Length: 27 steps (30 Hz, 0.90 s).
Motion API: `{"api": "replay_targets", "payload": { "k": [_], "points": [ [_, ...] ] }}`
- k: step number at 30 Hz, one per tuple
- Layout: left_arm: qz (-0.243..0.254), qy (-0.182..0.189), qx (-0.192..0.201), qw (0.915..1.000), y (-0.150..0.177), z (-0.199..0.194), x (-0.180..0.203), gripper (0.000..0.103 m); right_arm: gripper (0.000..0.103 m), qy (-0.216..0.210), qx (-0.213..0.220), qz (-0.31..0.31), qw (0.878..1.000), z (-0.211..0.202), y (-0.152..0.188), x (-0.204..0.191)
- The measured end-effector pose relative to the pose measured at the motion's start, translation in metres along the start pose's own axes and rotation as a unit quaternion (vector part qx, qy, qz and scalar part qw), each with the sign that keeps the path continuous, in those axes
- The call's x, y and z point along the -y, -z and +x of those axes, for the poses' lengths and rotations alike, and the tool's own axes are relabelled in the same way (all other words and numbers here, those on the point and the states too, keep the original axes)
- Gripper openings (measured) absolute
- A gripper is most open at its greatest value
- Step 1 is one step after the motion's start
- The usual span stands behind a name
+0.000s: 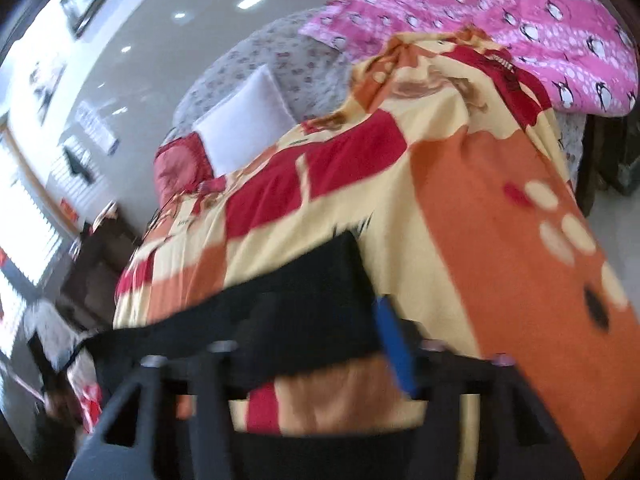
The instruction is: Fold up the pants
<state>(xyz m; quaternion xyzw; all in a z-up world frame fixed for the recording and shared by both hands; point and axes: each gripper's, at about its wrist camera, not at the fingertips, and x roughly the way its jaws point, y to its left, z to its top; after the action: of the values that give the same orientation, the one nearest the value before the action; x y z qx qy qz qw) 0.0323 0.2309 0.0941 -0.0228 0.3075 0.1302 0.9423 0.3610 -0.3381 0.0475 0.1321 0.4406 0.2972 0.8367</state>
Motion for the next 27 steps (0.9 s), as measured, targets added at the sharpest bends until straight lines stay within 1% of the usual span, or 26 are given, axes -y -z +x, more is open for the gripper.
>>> {"api": "replay_targets", "payload": {
  "k": [2, 3, 4, 6, 7, 8, 9, 10, 12, 14, 15, 16, 19, 22, 25, 27],
  "points": [
    [0.0, 0.005, 0.03, 0.9995, -0.005, -0.018, 0.007, 0.003, 0.058, -0.007, -0.037, 0.008, 0.999, 0.019, -0.022, 0.0],
    [-0.001, 0.008, 0.038, 0.9992, -0.006, -0.024, 0.01, 0.003, 0.058, -0.003, -0.057, 0.009, 0.998, 0.031, -0.034, 0.0],
    [-0.001, 0.009, 0.048, 0.9988, -0.007, -0.031, 0.014, 0.003, 0.058, 0.001, -0.066, 0.004, 0.998, 0.04, -0.04, -0.001],
    [0.003, 0.009, 0.054, 0.9985, -0.009, -0.037, 0.019, 0.003, 0.056, 0.024, -0.084, -0.015, 0.996, 0.059, -0.05, -0.004],
    [0.002, 0.009, 0.054, 0.9985, -0.01, -0.038, 0.02, 0.003, 0.053, 0.042, -0.09, -0.026, 0.995, 0.068, -0.054, -0.004],
    [0.001, 0.009, 0.052, 0.9986, -0.011, -0.038, 0.021, 0.003, 0.051, 0.05, -0.095, -0.033, 0.994, 0.074, -0.054, -0.004],
    [0.0, 0.008, 0.051, 0.9987, -0.011, -0.037, 0.021, 0.003, 0.043, 0.06, -0.102, -0.036, 0.992, 0.081, -0.055, -0.003],
    [0.0, 0.007, 0.049, 0.9988, -0.013, -0.036, 0.02, 0.003, 0.034, 0.06, -0.108, -0.035, 0.992, 0.087, -0.055, -0.002],
    [-0.004, 0.008, 0.046, 0.9989, -0.013, -0.036, 0.02, 0.003, 0.03, 0.049, -0.118, -0.041, 0.991, 0.093, -0.05, -0.004],
    [-0.008, 0.004, 0.048, 0.9988, -0.014, -0.037, 0.018, 0.003, 0.021, 0.045, -0.124, -0.056, 0.99, 0.095, -0.047, -0.007],
    [-0.009, 0.003, 0.047, 0.9988, -0.014, -0.036, 0.017, 0.003, 0.011, 0.046, -0.123, -0.064, 0.989, 0.095, -0.045, -0.009],
    [-0.014, 0.002, 0.048, 0.9988, -0.013, -0.037, 0.016, 0.003, 0.002, 0.045, -0.12, -0.07, 0.989, 0.094, -0.045, -0.01],
    [-0.018, 0.007, 0.051, 0.9985, -0.006, -0.044, 0.019, 0.003, 0.002, 0.038, -0.098, -0.102, 0.989, 0.074, -0.042, -0.018],
    [-0.022, 0.011, 0.049, 0.9985, 0.005, -0.048, 0.024, 0.003, 0.001, 0.027, -0.068, -0.126, 0.989, 0.038, -0.034, -0.022],
    [-0.015, -0.005, 0.046, 0.9988, 0.017, -0.05, 0.03, 0.003, 0.001, 0.014, -0.046, -0.137, 0.989, 0.008, -0.021, -0.022],
    [-0.025, -0.004, 0.045, 0.9987, 0.028, -0.056, 0.031, 0.003, 0.001, 0.007, -0.036, -0.141, 0.989, -0.011, -0.009, -0.02]
  ]
}}
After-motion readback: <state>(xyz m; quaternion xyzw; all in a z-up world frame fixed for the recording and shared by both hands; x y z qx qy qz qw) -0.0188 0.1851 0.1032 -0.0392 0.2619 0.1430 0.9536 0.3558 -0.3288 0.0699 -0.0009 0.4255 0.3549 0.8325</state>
